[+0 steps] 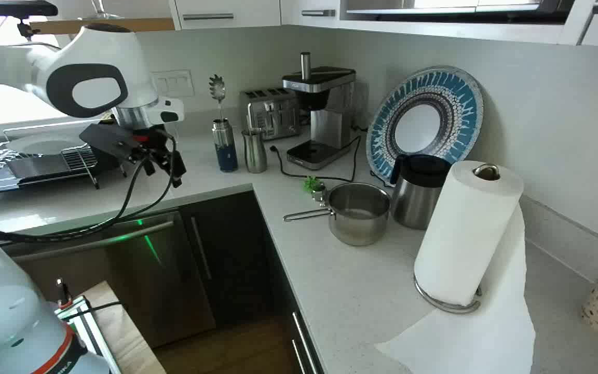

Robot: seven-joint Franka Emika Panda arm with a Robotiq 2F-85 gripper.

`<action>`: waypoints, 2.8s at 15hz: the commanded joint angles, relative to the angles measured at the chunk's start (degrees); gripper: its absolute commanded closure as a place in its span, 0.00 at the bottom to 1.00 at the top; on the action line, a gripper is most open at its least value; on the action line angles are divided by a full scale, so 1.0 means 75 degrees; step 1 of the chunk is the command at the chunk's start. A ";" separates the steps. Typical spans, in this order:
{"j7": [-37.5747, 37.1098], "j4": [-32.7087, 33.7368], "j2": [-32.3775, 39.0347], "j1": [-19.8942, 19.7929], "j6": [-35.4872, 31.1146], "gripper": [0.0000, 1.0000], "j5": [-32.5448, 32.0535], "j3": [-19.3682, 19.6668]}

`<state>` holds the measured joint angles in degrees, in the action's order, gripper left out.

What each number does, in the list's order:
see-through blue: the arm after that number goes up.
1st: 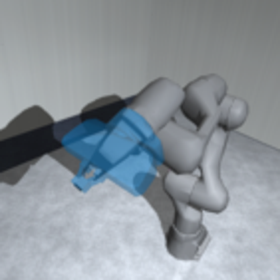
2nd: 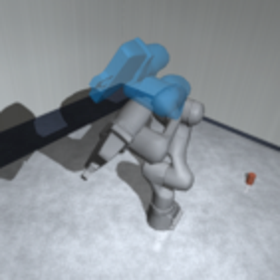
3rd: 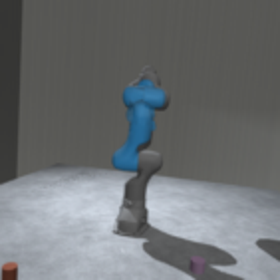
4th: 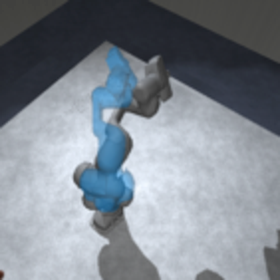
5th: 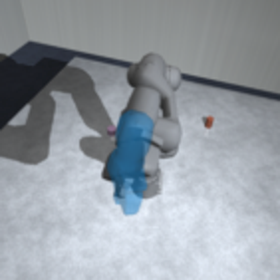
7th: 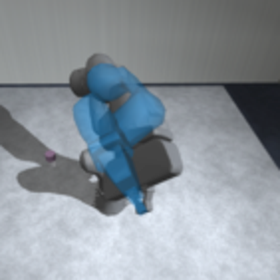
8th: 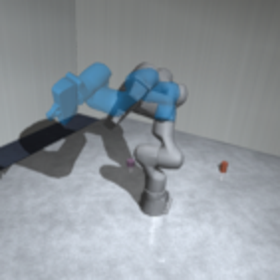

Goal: Put the silver measuring cup in the pot

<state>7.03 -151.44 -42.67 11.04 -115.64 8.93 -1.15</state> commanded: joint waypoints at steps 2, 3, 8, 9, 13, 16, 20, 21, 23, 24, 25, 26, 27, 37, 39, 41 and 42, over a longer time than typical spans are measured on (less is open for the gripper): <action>0.0035 0.0018 0.0005 -0.0068 0.0028 0.00 0.0044 -0.0058; 0.0036 0.0018 0.0005 -0.0068 0.0028 0.00 0.0044 -0.0058; 0.0036 0.0018 0.0006 -0.0068 0.0028 0.00 0.0044 -0.0058; 0.0036 0.0018 0.0006 -0.0068 0.0028 0.00 0.0044 -0.0058; 0.0036 0.0018 0.0006 -0.0068 0.0028 0.00 0.0044 -0.0058; 0.0036 0.0018 0.0006 -0.0068 0.0028 0.00 0.0044 -0.0058; 0.0014 0.0212 0.0128 -0.0713 -0.1193 0.00 -0.0789 -0.0033; 0.0094 0.0269 0.0220 -0.0831 -0.1730 0.00 -0.0932 0.0076; 0.0294 0.0491 0.0605 -0.1074 -0.2881 0.00 -0.1211 0.0336; 0.0434 0.0649 0.0915 -0.1102 -0.3356 0.00 -0.1175 0.0557; 0.0519 0.0759 0.1081 -0.1074 -0.3665 0.00 -0.1063 0.0735; 0.0756 0.0965 0.1443 -0.0990 -0.3923 0.00 -0.0879 0.1050; 0.0861 0.1080 0.1655 -0.0910 -0.4066 0.00 -0.0747 0.1222; 0.1078 0.1115 0.1818 -0.1079 -0.4329 0.00 -0.0855 0.1325; 0.2085 0.1398 0.2078 -0.0535 -0.3666 0.00 -0.0154 0.2088; 0.3038 0.1881 0.2388 -0.0312 -0.2733 0.00 0.0325 0.2546; 0.3433 0.2328 0.2757 -0.0412 -0.2118 0.00 0.0292 0.2713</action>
<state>24.91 -141.05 -27.53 6.55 -141.14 8.61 14.94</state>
